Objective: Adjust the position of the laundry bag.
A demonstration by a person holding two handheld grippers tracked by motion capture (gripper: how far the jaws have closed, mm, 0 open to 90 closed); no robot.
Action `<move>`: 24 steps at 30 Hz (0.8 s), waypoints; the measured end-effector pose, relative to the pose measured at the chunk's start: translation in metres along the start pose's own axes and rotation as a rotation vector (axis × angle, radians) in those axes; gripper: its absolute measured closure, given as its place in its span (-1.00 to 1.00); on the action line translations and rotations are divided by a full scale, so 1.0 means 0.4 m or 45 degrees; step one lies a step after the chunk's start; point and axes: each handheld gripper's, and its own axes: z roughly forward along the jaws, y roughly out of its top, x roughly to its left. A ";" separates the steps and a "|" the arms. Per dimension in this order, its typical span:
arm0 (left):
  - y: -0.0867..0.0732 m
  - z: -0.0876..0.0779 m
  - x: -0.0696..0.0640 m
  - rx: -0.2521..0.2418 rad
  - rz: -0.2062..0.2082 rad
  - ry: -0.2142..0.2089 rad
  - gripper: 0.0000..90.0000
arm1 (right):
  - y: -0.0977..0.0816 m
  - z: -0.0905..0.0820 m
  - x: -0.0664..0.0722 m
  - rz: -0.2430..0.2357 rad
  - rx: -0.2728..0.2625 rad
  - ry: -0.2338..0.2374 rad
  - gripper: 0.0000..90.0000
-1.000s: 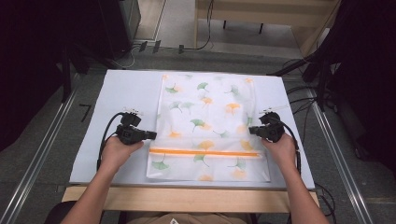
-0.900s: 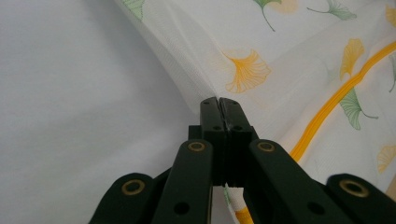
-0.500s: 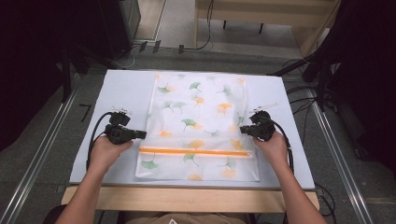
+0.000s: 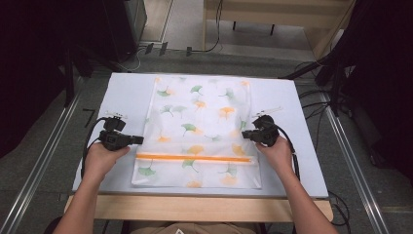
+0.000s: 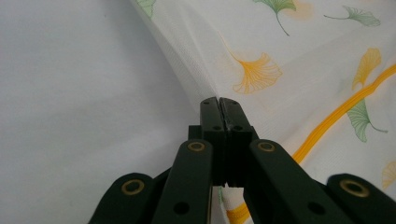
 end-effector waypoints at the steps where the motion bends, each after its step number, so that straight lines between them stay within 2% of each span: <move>1: 0.000 0.000 0.000 0.000 0.000 0.000 1.00 | 0.000 0.002 0.000 -0.007 0.003 -0.003 0.95; 6: 0.001 0.006 -0.003 0.014 0.011 -0.014 0.96 | -0.002 0.008 -0.003 -0.007 0.018 -0.002 0.89; 7: 0.001 0.006 -0.004 0.015 0.010 -0.011 0.83 | -0.001 0.003 -0.005 -0.002 0.004 0.004 0.75; 8: 0.000 0.006 -0.004 0.017 0.012 -0.009 0.83 | -0.001 0.003 -0.005 -0.002 0.004 0.004 0.75; 10: 0.000 0.005 -0.005 0.016 0.019 -0.013 0.68 | -0.002 -0.001 -0.011 0.000 -0.012 0.013 0.63; 11: -0.001 0.004 -0.006 0.015 0.019 -0.013 0.49 | -0.004 -0.006 -0.014 0.002 -0.029 0.006 0.51; 14: 0.000 -0.001 -0.011 -0.001 0.035 -0.035 0.25 | -0.004 -0.013 -0.016 0.005 -0.044 0.017 0.42; 15: 0.000 0.000 -0.014 -0.005 0.040 -0.041 0.25 | -0.005 -0.017 -0.016 0.012 -0.056 0.019 0.38; 16: 0.000 0.001 -0.016 0.004 0.048 -0.049 0.07 | -0.006 -0.024 -0.016 0.014 -0.059 0.035 0.31; 24: 0.004 0.005 -0.040 -0.017 0.087 -0.079 -0.12 | -0.021 -0.050 -0.006 -0.011 -0.080 0.056 0.24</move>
